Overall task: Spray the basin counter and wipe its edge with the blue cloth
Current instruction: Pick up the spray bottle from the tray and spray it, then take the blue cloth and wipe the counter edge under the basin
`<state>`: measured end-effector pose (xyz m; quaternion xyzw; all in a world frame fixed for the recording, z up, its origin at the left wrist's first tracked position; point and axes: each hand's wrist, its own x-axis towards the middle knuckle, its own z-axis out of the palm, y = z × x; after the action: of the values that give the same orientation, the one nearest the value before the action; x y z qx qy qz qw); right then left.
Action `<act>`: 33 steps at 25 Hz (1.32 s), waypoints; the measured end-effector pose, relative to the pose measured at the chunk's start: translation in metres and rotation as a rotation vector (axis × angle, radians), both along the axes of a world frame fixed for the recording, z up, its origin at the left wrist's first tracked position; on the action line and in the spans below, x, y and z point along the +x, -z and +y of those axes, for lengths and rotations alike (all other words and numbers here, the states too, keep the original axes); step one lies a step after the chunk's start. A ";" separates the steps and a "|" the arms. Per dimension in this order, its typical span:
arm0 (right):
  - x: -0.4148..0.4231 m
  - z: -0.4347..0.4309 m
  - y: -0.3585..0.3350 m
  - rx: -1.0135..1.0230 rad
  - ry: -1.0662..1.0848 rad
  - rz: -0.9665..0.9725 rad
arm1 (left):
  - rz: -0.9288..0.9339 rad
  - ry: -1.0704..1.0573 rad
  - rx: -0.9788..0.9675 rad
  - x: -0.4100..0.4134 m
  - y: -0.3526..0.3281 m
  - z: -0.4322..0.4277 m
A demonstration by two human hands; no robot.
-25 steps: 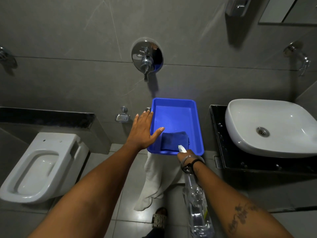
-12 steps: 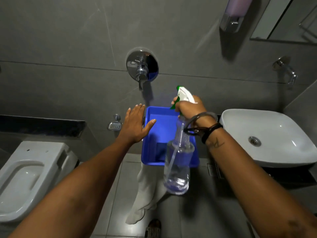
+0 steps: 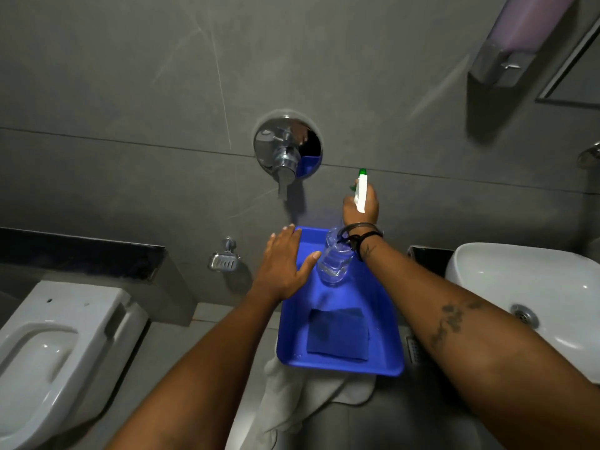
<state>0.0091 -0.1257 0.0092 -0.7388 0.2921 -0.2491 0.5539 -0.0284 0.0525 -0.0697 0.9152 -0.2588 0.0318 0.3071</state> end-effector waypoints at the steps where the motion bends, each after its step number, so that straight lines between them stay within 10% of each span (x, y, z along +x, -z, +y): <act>1: 0.003 -0.002 0.006 -0.002 0.008 0.000 | 0.006 0.001 -0.003 -0.002 0.004 -0.003; 12: 0.019 -0.022 0.077 -0.007 -0.179 0.145 | 0.388 -0.035 0.065 -0.002 0.075 -0.043; 20: -0.120 -0.058 0.212 -0.438 -0.668 0.918 | 0.739 -0.227 0.120 -0.037 0.129 -0.043; 26: -0.118 -0.053 0.230 -0.668 -0.868 1.077 | 0.963 -0.300 0.012 -0.051 0.165 -0.043; 33: -0.125 -0.062 0.220 -0.068 -0.673 0.871 | 1.017 -0.349 -0.304 -0.051 0.151 -0.057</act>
<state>-0.1161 -0.1879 -0.2104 -0.8436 0.2337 0.2611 0.4068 -0.0789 -0.0043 -0.2211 0.7899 0.0847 -0.3267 0.5120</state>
